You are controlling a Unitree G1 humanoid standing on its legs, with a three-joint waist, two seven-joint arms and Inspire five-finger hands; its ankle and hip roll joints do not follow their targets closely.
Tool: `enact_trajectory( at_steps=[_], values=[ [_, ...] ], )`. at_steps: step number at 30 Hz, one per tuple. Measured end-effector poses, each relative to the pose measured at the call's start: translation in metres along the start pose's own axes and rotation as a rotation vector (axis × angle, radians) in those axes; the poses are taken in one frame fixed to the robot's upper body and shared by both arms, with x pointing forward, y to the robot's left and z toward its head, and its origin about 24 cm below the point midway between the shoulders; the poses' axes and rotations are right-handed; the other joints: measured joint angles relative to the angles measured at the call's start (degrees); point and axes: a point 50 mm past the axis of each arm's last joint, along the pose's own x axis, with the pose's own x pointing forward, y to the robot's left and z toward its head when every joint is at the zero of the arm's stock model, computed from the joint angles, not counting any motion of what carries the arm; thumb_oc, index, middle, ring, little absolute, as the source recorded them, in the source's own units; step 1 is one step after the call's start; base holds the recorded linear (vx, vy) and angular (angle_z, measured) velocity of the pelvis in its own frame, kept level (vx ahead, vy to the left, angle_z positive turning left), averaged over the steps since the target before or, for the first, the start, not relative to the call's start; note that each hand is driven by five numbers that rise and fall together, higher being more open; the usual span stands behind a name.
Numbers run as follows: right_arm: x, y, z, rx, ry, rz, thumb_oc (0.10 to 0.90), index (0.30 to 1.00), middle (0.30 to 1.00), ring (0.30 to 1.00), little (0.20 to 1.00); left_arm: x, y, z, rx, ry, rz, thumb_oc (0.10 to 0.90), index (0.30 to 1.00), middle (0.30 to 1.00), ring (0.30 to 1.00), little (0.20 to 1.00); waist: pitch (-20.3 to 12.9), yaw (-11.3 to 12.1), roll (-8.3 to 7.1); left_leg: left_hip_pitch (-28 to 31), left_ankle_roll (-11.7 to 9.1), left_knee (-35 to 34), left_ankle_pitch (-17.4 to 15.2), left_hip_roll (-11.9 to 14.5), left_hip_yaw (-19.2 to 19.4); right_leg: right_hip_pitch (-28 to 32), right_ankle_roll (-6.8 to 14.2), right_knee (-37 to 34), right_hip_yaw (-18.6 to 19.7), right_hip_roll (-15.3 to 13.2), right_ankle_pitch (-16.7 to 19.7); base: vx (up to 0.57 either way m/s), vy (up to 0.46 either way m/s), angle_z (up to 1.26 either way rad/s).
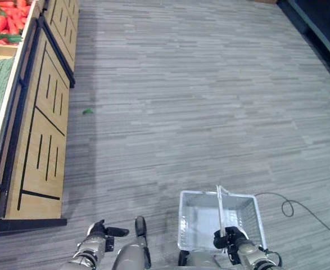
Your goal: Get the vegetables into the basket
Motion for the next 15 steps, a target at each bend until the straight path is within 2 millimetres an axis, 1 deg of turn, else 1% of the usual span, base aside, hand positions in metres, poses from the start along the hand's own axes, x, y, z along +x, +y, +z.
enact_trajectory(
  at_steps=[1, 2, 3, 4, 5, 6, 7, 8, 9, 10, 11, 12, 13, 14, 15],
  values=[
    [0.000, -0.002, 0.005, 0.016, -0.027, -0.015, 0.400, 0.300, 0.300, 0.300, 0.300, 0.000, 0.000, -0.004, 0.005, 0.016, 0.001, 0.900, 1.000, 1.000, 1.000, 1.000, 0.2, -0.1, 0.22, 1.1, 0.2, -0.6, -0.1, 0.0, -0.1, -1.8, 0.0, 3.7, -0.3, -0.5, -1.2, 0.14, 0.033, 0.01],
    [0.000, -0.003, 0.007, 0.020, -0.037, -0.017, 0.400, 0.300, 0.300, 0.300, 0.300, 0.000, 0.000, -0.006, 0.008, 0.022, 0.001, 0.900, 1.000, 1.000, 1.000, 1.000, 0.2, -0.3, 0.24, 1.3, 0.3, -0.4, -0.2, 0.0, -0.1, -1.9, 0.4, 2.7, -0.4, -0.7, -1.9, 0.28, 0.044, 0.30],
    [0.001, -0.004, 0.011, 0.026, -0.051, -0.016, 0.400, 0.300, 0.300, 0.300, 0.300, -0.001, -0.003, -0.004, 0.016, 0.015, -0.001, 0.900, 1.000, 1.000, 1.000, 1.000, 0.7, -0.9, 0.37, 1.7, 0.6, -0.6, -0.8, 0.1, -2.3, -2.3, 0.2, -4.4, -0.8, -0.4, -2.0, 0.28, 0.029, 0.41],
    [0.001, -0.003, 0.012, 0.027, -0.055, -0.013, 0.400, 0.300, 0.300, 0.300, 0.300, -0.001, -0.005, -0.001, 0.023, 0.008, -0.004, 0.900, 1.000, 1.000, 1.000, 1.000, 1.2, -1.0, 0.57, 1.7, 0.6, -0.6, -0.8, 0.4, -3.0, -2.9, 0.2, -8.5, -0.7, 0.0, -1.9, 0.21, 0.018, 0.52],
    [0.001, -0.003, 0.013, 0.027, -0.055, -0.010, 0.400, 0.300, 0.300, 0.300, 0.300, -0.001, -0.006, 0.002, 0.028, 0.001, -0.005, 0.900, 1.000, 1.000, 1.000, 1.000, 1.8, -1.3, 0.87, 1.8, 0.6, -0.6, -0.8, 0.7, -3.9, -3.4, 0.2, -14.1, -0.7, 0.4, -0.7, 0.17, 0.005, 0.39],
    [0.001, -0.003, 0.012, 0.027, -0.053, -0.009, 0.400, 0.300, 0.300, 0.300, 0.300, -0.001, -0.007, 0.003, 0.030, 0.000, -0.008, 0.900, 1.000, 1.000, 1.000, 1.000, 2.1, -1.7, 0.99, 1.9, 0.6, -0.6, -0.8, 0.7, -4.5, -3.9, 0.2, -17.3, -0.9, 0.4, 0.7, 0.28, -0.015, 0.49],
    [0.001, -0.004, 0.021, 0.048, -0.084, -0.018, 0.400, 0.300, 0.300, 0.300, 0.300, -0.001, -0.010, 0.003, 0.031, -0.001, -0.015, 0.900, 1.000, 1.000, 1.000, 1.000, 3.1, -2.5, 0.71, 3.0, 0.7, -0.6, -1.5, 0.7, -5.3, -5.6, 0.1, -24.6, -1.1, 0.2, 6.4, 0.36, -0.034, 0.39],
    [0.002, -0.004, 0.025, 0.050, -0.092, -0.015, 0.400, 0.300, 0.300, 0.300, 0.300, -0.001, -0.011, 0.001, 0.032, 0.009, -0.017, 0.900, 1.000, 1.000, 1.000, 1.000, 3.3, -2.6, 0.79, 3.7, 0.2, -0.6, -1.9, 1.1, -5.7, -6.4, 0.1, -29.3, -1.0, 0.7, 9.5, 0.26, -0.031, 0.28],
    [0.001, -0.003, 0.027, 0.053, -0.099, -0.011, 0.400, 0.300, 0.300, 0.300, 0.300, -0.001, -0.013, 0.000, 0.031, 0.015, -0.018, 0.900, 1.000, 1.000, 1.000, 1.000, 3.4, -2.6, 0.77, 4.1, -0.1, -0.6, -2.4, 1.4, -5.8, -7.4, 0.1, -32.5, -1.3, 1.2, 12.4, 0.17, -0.027, 0.11],
    [0.001, -0.002, 0.033, 0.061, -0.119, -0.011, 0.400, 0.300, 0.300, 0.300, 0.300, -0.001, -0.012, -0.002, 0.029, 0.022, -0.016, 0.900, 1.000, 1.000, 1.000, 1.000, 4.1, -2.7, 0.54, 5.2, -0.9, -0.7, -2.9, 1.8, -5.8, -8.8, 0.7, -32.7, -1.5, 1.3, 15.0, 0.18, -0.019, 0.20],
    [0.001, 0.000, 0.037, 0.067, -0.129, -0.005, 0.400, 0.300, 0.300, 0.300, 0.300, -0.001, -0.010, -0.007, 0.023, 0.035, -0.010, 0.900, 1.000, 1.000, 1.000, 1.000, 4.4, -3.2, -0.14, 6.2, -1.7, -0.7, -3.2, 1.5, -6.3, -8.9, 0.6, -32.6, -2.4, 1.1, 16.6, 0.28, -0.033, 0.32],
    [0.001, 0.003, 0.036, 0.069, -0.127, 0.003, 0.400, 0.300, 0.300, 0.300, 0.300, -0.001, -0.007, -0.010, 0.018, 0.042, -0.003, 0.900, 1.000, 1.000, 1.000, 1.000, 4.4, -3.4, -1.04, 7.3, -2.5, -0.7, -3.8, 1.3, -6.8, -8.5, 0.5, -32.5, -2.7, 0.8, 16.8, 0.36, -0.056, 0.54],
    [0.000, 0.012, 0.030, 0.074, -0.108, 0.022, 0.400, 0.300, 0.300, 0.300, 0.300, -0.001, -0.001, -0.017, 0.014, 0.060, 0.012, 0.900, 1.000, 1.000, 1.000, 1.000, 3.8, -3.7, -2.67, 9.1, -5.2, -1.0, -5.5, 1.5, -8.1, -6.8, 0.2, -32.7, -2.9, 0.8, 17.2, 0.37, -0.063, 0.50],
    [0.000, 0.012, 0.030, 0.073, -0.108, 0.021, 0.400, 0.300, 0.300, 0.300, 0.300, -0.001, -0.002, -0.020, 0.016, 0.066, 0.011, 0.900, 1.000, 1.000, 1.000, 1.000, 3.7, -4.0, -1.83, 9.4, -6.1, -0.9, -6.2, 2.9, -7.9, -6.2, 0.3, -32.6, -3.5, 2.1, 17.2, 0.27, -0.048, 0.42],
    [0.000, 0.011, 0.030, 0.071, -0.109, 0.019, 0.400, 0.300, 0.300, 0.300, 0.300, -0.001, -0.002, -0.020, 0.024, 0.068, 0.013, 0.900, 1.000, 1.000, 1.000, 1.000, 3.8, -4.1, -1.17, 9.8, -6.5, -0.3, -6.4, 4.4, -7.3, -5.6, 0.2, -32.3, -3.7, 3.6, 17.3, 0.28, -0.084, 0.22]
  ],
)
